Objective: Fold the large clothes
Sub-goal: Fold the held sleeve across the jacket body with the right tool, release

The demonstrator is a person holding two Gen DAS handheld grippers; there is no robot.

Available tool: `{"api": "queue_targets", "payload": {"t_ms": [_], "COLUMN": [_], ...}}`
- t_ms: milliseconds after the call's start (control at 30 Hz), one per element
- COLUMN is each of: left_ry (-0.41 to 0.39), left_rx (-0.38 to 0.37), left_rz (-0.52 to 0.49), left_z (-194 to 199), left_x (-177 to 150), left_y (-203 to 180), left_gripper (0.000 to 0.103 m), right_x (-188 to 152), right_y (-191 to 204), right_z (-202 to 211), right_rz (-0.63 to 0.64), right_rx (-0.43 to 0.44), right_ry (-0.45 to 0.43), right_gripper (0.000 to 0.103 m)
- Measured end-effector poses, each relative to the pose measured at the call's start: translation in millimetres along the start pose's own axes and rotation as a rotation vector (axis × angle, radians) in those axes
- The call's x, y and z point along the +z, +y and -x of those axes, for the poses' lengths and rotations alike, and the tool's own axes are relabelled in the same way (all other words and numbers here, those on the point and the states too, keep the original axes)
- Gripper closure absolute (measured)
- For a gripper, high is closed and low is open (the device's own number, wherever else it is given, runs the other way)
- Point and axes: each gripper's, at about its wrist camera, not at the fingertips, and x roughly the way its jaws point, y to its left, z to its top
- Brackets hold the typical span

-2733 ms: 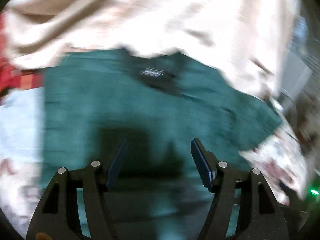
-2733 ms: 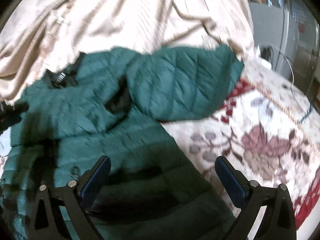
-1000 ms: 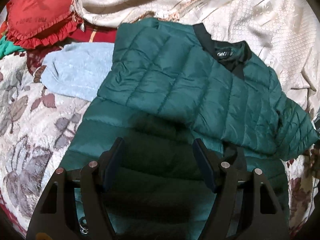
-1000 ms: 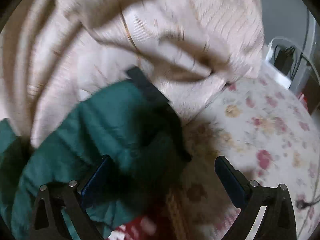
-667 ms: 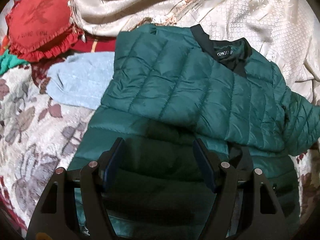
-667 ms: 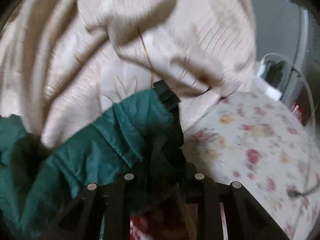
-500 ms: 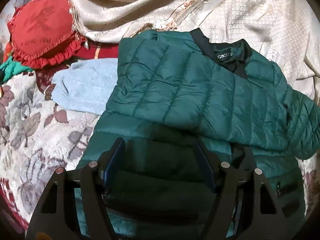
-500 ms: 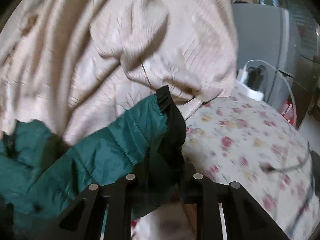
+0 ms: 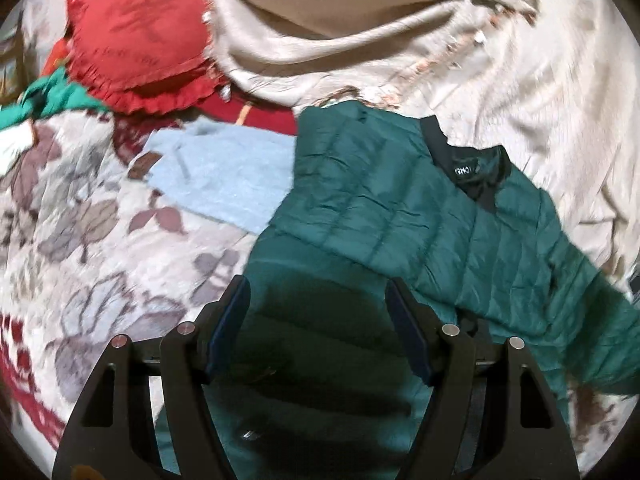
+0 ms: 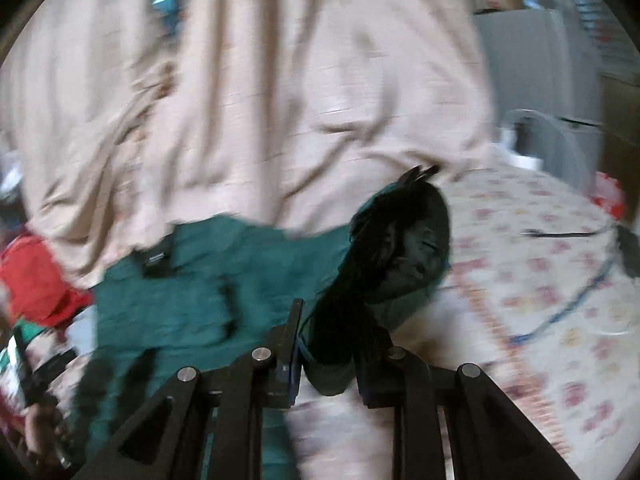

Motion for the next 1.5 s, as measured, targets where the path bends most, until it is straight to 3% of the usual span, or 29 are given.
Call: {"api": "queue_targets", "payload": {"t_ms": [133, 200, 400, 500, 567, 633, 667, 733, 800, 900, 933, 1033, 1167, 1233, 1433, 1467, 1500], "left_ry": [0.034, 0.043, 0.265, 0.246, 0.255, 0.256, 0.256, 0.256, 0.251, 0.201, 0.173, 0.087, 0.112, 0.155, 0.136, 0.138, 0.140], "left_rx": [0.024, 0.062, 0.152, 0.174, 0.165, 0.156, 0.155, 0.159, 0.156, 0.064, 0.006, -0.165, -0.328, -0.408, -0.458, -0.487, -0.512], "left_rz": [0.016, 0.004, -0.131, -0.169, -0.164, -0.151, -0.148, -0.149, -0.150, -0.098, -0.082, -0.123, -0.221, -0.264, -0.301, -0.289, -0.279], "left_z": [4, -2, -52, -53, -56, -57, -57, -58, -56, -40, -33, -13, -22, -38, -68, -73, -75], "left_x": [-2, -6, -31, -33, -35, -34, -34, -33, -31, -24, -20, -13, -6, -7, -5, -4, -6], "left_y": [18, 21, 4, -3, -2, 0, 1, 0, -2, -2, -4, -31, -85, -114, -154, -153, -153], "left_gripper": [0.033, 0.033, 0.028, 0.022, 0.021, 0.018, 0.018, 0.017, 0.017, 0.017, 0.017, 0.017, 0.017, 0.017, 0.019, 0.024, 0.046], "right_x": [-15, -21, -47, -61, -69, -75, -77, -79, -81, -89, -94, -107, -123, -121, -127, -127, -127], "right_y": [86, 125, 238, 255, 254, 250, 249, 245, 238, 217, 206, 174, 133, 130, 137, 133, 132], "right_z": [-45, -76, -173, -212, -230, -229, -224, -206, -182, -155, -147, -143, -175, -181, -193, -192, -191], "right_rz": [0.054, 0.082, 0.208, 0.199, 0.172, 0.150, 0.159, 0.195, 0.244, 0.326, 0.355, 0.337, 0.139, 0.099, 0.121, 0.114, 0.109], "right_rx": [0.162, 0.201, 0.294, 0.277, 0.268, 0.305, 0.324, 0.322, 0.305, 0.132, 0.047, -0.096, -0.094, -0.084, -0.072, -0.067, -0.063], "right_ry": [0.038, 0.082, 0.173, 0.214, 0.245, 0.258, 0.251, 0.249, 0.253, 0.282, 0.284, 0.297, 0.438, 0.416, 0.419, 0.418, 0.416], "right_gripper": [0.083, 0.083, 0.083, 0.082, 0.077, 0.054, 0.050, 0.028, 0.026, 0.025, 0.024, 0.017, 0.017, 0.008, 0.000, 0.000, 0.000]}}
